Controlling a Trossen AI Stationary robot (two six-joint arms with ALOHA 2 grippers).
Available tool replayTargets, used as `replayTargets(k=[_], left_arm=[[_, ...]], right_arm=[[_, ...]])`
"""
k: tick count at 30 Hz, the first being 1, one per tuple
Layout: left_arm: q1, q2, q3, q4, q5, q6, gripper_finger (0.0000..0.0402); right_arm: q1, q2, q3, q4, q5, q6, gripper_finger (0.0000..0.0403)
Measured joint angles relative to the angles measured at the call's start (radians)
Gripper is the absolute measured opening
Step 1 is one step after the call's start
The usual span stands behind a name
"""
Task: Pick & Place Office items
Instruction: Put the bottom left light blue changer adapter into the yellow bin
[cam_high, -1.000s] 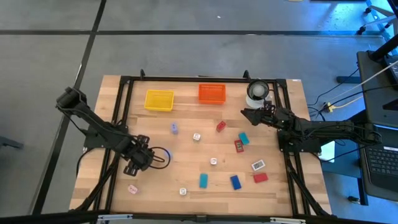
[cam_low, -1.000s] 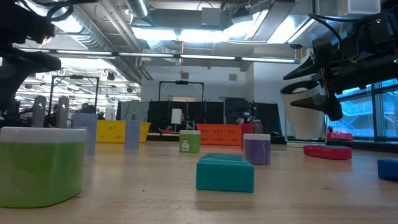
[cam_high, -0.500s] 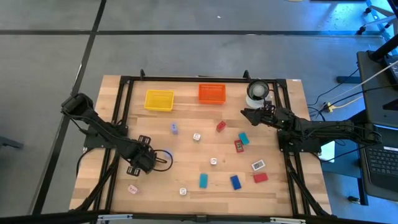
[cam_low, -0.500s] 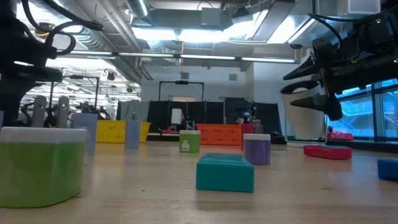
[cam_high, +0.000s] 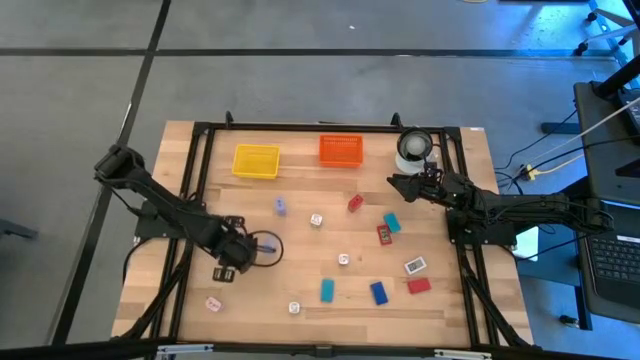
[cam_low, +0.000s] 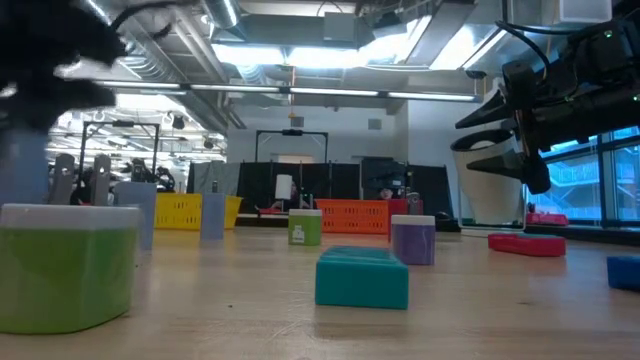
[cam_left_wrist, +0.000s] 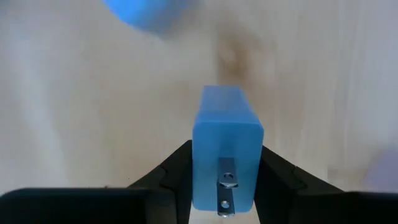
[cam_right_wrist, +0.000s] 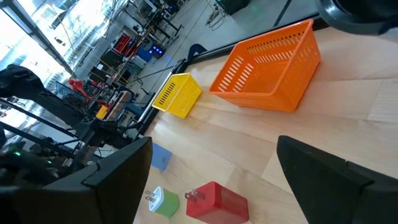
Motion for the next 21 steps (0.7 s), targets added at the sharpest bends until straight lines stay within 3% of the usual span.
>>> replayTargets(k=[6, 13, 16, 21], left_arm=[[0.132, -0.057, 0.134, -0.12, -0.257, -0.121, 0.0131], [0.392, -0.072, 0.268, -0.141, -0.538, -0.192, 0.0125], [0.546, -0.072, 0.275, -0.141, -0.541, -0.212, 0.0128], [0.83, -0.06, 0.246, -0.139, -0.364, -0.214, 0.0128]], right_arm=[[0.0, 0.0, 0.0, 0.0, 0.007, 0.0, 0.0347], [0.0, 0.0, 0.0, 0.0, 0.102, -0.022, 0.0347], [0.0, 0.0, 0.0, 0.0, 0.145, -0.031, 0.0347], [0.0, 0.0, 0.0, 0.0, 0.165, -0.055, 0.0347]])
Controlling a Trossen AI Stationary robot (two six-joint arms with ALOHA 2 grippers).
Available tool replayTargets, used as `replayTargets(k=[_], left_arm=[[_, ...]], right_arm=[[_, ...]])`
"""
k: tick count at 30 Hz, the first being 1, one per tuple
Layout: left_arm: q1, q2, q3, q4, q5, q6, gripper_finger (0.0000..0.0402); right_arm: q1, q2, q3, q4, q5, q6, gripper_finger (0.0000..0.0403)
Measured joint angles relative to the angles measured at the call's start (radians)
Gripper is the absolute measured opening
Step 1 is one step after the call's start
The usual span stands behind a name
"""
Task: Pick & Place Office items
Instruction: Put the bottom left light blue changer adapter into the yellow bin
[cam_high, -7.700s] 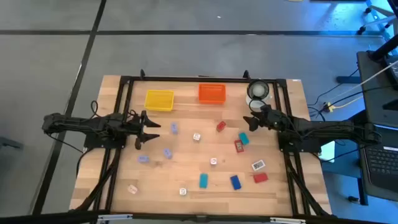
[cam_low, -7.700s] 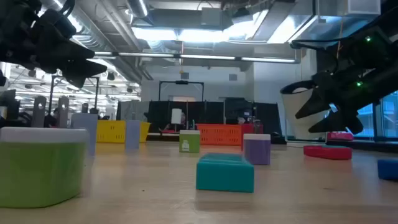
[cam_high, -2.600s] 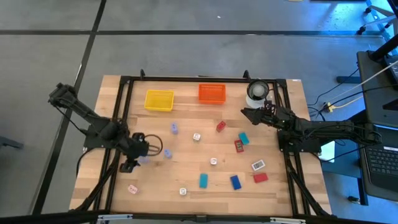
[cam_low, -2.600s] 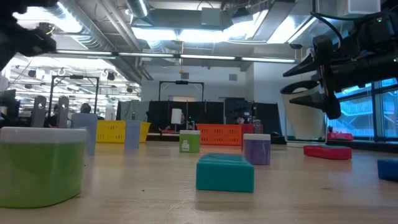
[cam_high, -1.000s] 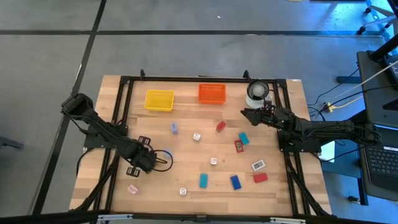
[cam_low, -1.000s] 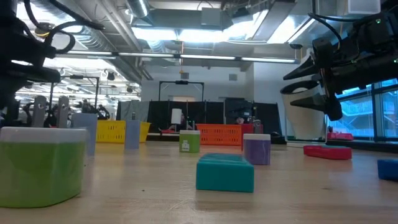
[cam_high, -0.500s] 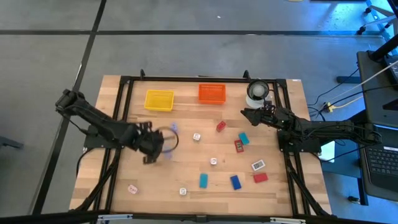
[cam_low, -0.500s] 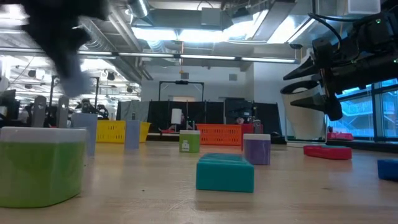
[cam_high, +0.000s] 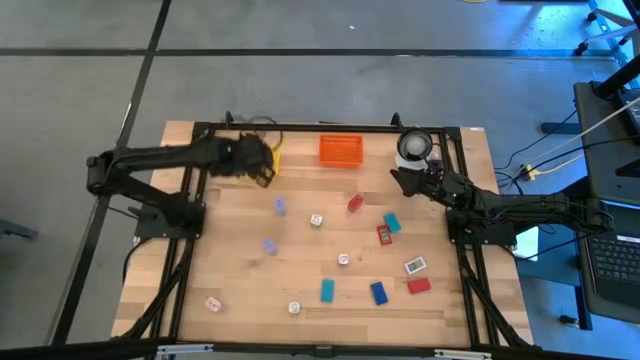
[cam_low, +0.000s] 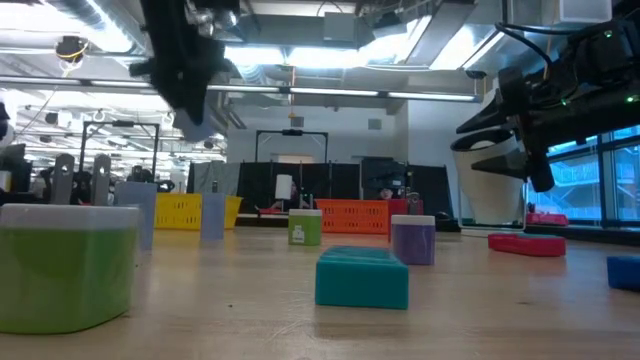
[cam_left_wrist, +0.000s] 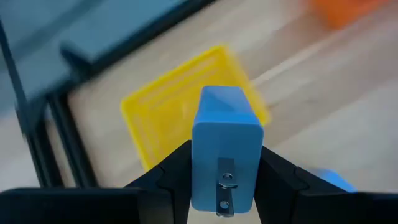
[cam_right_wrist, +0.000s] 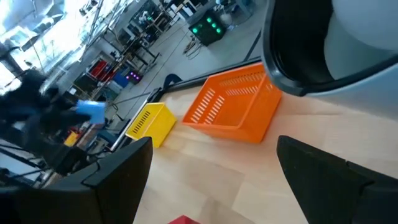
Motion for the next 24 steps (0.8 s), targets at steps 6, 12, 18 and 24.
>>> replayTargets(k=[6, 12, 18, 24], left_arm=[[0.25, 0.062, -0.032, 0.031, 0.162, 0.0, 0.0128], [0.331, 0.151, -0.056, 0.062, 0.254, 0.054, 0.0129], [0.352, 0.261, -0.056, 0.081, 0.257, 0.106, 0.0129], [0.357, 0.362, -0.056, 0.107, 0.26, 0.151, 0.0129]], right_arm=[[0.0, 0.0, 0.0, 0.0, 0.0, -0.053, 0.0347], [0.0, 0.0, 0.0, 0.0, -0.008, -0.051, 0.0347], [0.0, 0.0, 0.0, 0.0, -0.008, -0.05, 0.0347], [0.0, 0.0, 0.0, 0.0, -0.008, -0.048, 0.0347]])
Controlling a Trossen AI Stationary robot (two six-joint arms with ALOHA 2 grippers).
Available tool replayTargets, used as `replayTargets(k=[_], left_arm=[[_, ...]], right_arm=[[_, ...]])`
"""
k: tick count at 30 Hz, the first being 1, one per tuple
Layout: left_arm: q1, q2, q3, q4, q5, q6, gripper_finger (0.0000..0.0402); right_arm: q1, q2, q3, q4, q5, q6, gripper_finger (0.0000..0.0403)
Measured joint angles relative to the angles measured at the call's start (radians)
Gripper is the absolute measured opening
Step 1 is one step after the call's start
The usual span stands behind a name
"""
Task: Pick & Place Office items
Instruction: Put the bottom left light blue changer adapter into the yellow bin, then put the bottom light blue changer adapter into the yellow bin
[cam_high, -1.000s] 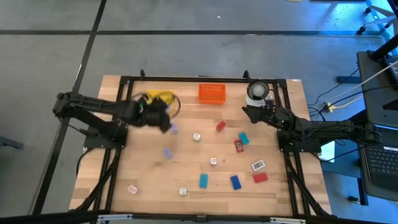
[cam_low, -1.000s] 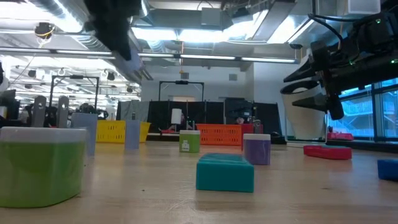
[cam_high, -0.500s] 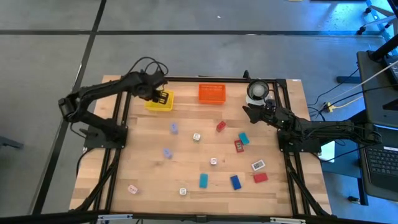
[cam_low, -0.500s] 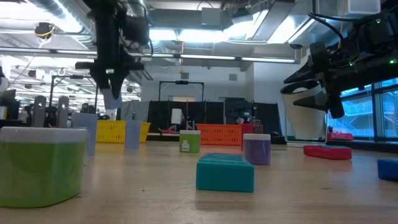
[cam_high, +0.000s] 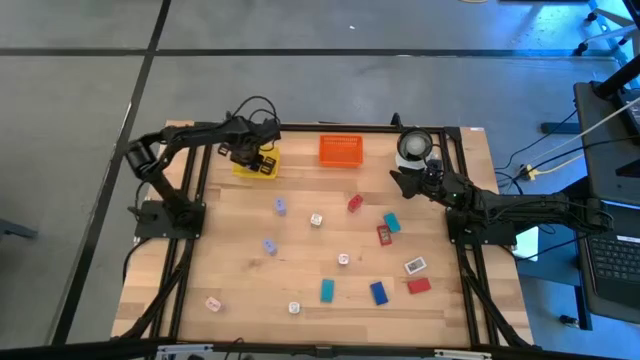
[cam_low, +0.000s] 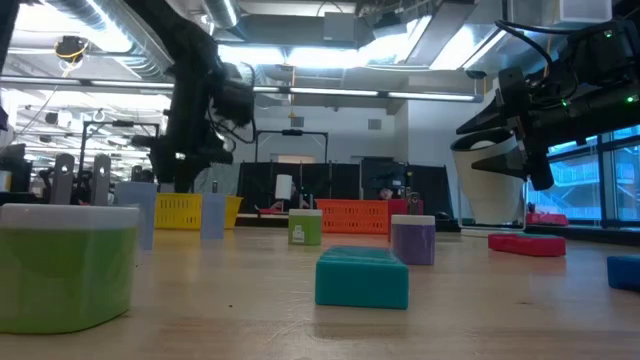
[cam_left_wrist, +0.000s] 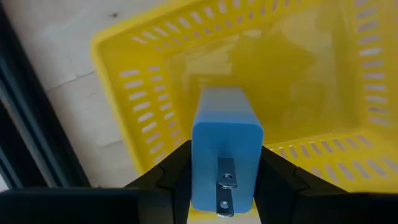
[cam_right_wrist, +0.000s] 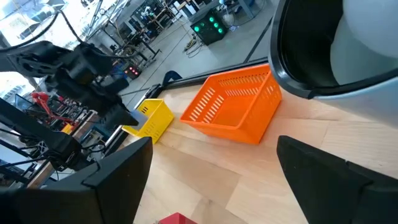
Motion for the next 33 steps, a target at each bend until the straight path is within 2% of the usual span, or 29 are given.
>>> replayTargets(k=[5, 9, 18, 25, 31, 33], left_arm=[[0.0, 0.047, 0.0, 0.011, 0.005, 0.022, 0.0131], [0.002, 0.05, 0.007, -0.009, 0.0, 0.079, 0.015], [0.038, 0.05, 0.169, -0.187, -0.026, 0.213, 0.0198], [-0.01, 0.05, 0.341, -0.263, 0.12, 0.368, 0.0189], [-0.144, 0.05, 0.412, -0.265, 0.327, 0.413, 0.0185], [-0.212, 0.047, 0.413, -0.279, 0.373, 0.484, 0.0184]], right_arm=[[0.0, 0.0, 0.0, 0.0, 0.0, 0.0, 0.0347], [0.0, 0.0, 0.0, 0.0, 0.0, 0.0, 0.0347], [0.0, 0.0, 0.0, 0.0, 0.033, 0.0, 0.0347], [0.0, 0.0, 0.0, 0.0, 0.034, 0.0, 0.0347], [0.0, 0.0, 0.0, 0.0, 0.034, 0.0, 0.0347], [0.0, 0.0, 0.0, 0.0, 0.033, 0.0, 0.0347]])
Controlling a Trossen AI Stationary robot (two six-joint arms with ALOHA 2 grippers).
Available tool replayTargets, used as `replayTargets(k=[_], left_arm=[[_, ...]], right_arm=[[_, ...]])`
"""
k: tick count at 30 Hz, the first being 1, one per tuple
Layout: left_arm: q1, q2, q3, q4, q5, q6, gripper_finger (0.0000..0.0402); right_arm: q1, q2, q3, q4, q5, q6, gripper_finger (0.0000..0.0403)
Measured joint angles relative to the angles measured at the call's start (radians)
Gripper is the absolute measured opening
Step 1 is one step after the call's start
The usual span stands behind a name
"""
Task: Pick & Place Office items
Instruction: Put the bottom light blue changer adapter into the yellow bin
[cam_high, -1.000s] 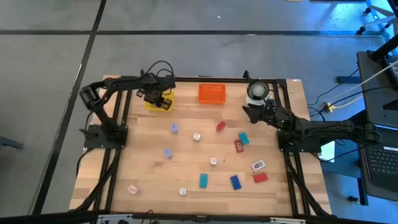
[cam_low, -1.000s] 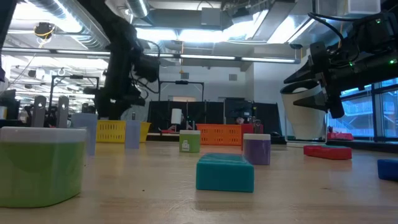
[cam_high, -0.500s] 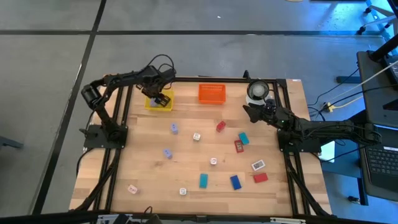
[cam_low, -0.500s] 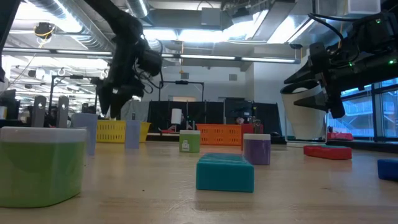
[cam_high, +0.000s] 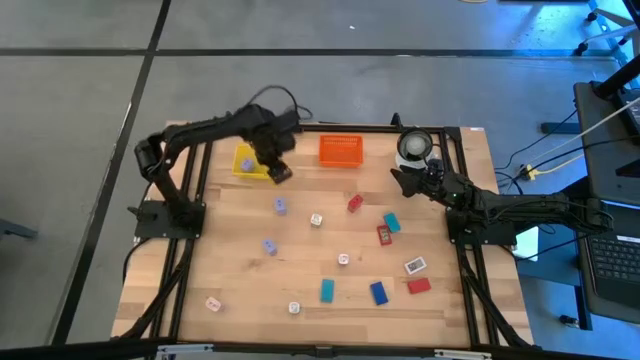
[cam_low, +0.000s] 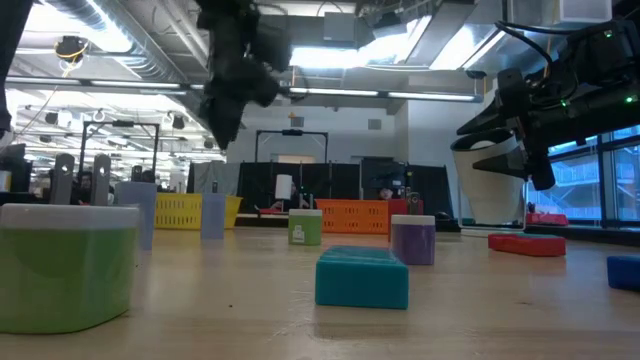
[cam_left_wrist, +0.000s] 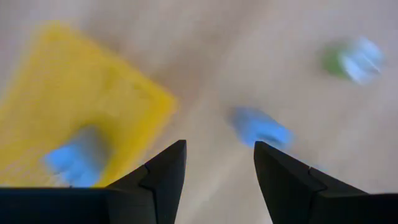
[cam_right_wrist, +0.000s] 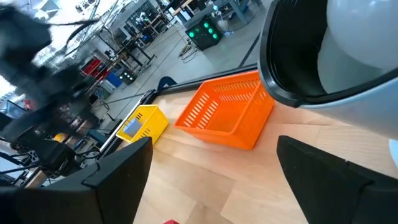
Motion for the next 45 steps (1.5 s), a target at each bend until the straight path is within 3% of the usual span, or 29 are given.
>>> replayTargets(k=[5, 12, 18, 26, 36, 45], left_arm=[[-0.209, -0.017, -0.003, -0.05, 0.052, 0.22, 0.0184], [-0.47, -0.018, -0.003, -0.024, 0.039, 0.336, 0.0182], [-0.626, -0.018, -0.003, 0.016, -0.076, 0.414, 0.0182], [-0.684, -0.019, -0.073, 0.077, -0.08, 0.308, 0.0182], [-0.733, -0.223, -0.359, 0.322, -0.127, 0.31, 0.0183], [-0.748, -0.309, -0.548, 0.513, -0.148, 0.311, 0.0192]], right_arm=[[0.0, 0.0, 0.0, 0.0, -0.007, 0.0, 0.0347], [0.0, 0.0, 0.0, 0.0, -0.008, -0.032, 0.0347], [0.0, 0.0, 0.0, 0.0, -0.008, -0.085, 0.0347], [0.0, 0.0, 0.0, 0.0, -0.008, -0.077, 0.0347], [0.0, 0.0, 0.0, 0.0, -0.008, -0.074, 0.0347], [0.0, 0.0, 0.0, -0.001, -0.008, -0.074, 0.0347]])
